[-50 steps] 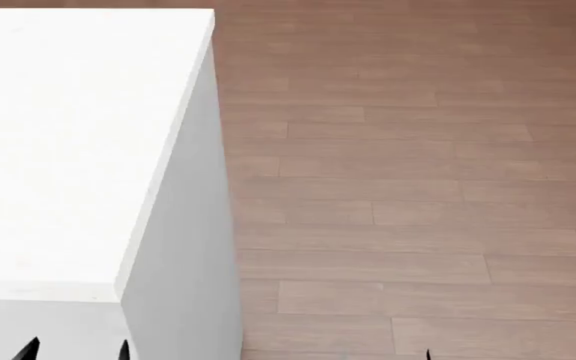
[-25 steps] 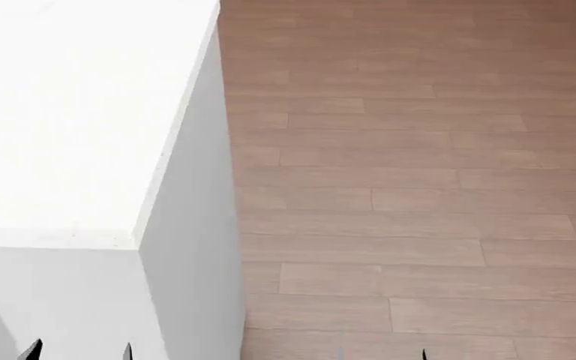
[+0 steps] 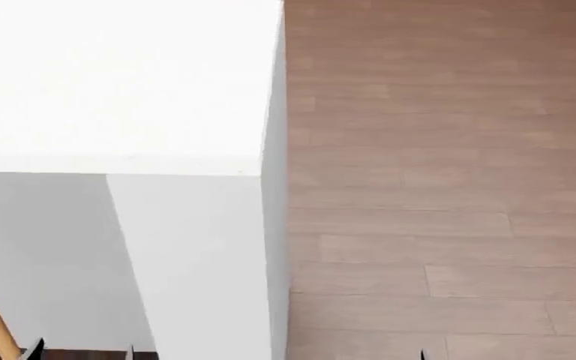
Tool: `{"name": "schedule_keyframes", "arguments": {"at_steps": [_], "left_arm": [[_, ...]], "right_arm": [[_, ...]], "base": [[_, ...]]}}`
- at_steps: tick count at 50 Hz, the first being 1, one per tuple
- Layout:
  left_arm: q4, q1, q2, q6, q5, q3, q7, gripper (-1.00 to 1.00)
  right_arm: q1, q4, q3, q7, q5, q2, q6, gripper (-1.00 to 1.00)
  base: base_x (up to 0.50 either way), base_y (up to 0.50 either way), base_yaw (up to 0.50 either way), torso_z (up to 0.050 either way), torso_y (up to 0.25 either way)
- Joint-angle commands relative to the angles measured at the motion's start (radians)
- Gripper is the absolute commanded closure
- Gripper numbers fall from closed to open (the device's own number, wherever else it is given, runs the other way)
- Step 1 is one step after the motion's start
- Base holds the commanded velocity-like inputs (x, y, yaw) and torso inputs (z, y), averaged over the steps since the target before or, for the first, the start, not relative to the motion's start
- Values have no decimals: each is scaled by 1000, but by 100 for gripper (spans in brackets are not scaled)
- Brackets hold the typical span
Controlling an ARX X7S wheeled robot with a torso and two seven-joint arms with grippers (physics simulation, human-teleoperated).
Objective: Place the cup inside the bowl on the dining table and move the bowl to any counter.
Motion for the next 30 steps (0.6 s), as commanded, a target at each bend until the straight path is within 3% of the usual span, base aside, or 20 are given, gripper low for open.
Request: {"name": "schedule_keyframes", "arguments": {"at_steps": [1,30], "left_arm": [[-3,-3,-16,4,-10,16,-11,-100],[9,11,-47,13,-36,38,-30,-100]], "right_arm": [[1,-2,-17,19,5,13,4,-100],[12,-5,-56,50,4,42,23,-100]], "base": [[-340,500,0,0,0],[-328,500,0,0,0]]}}
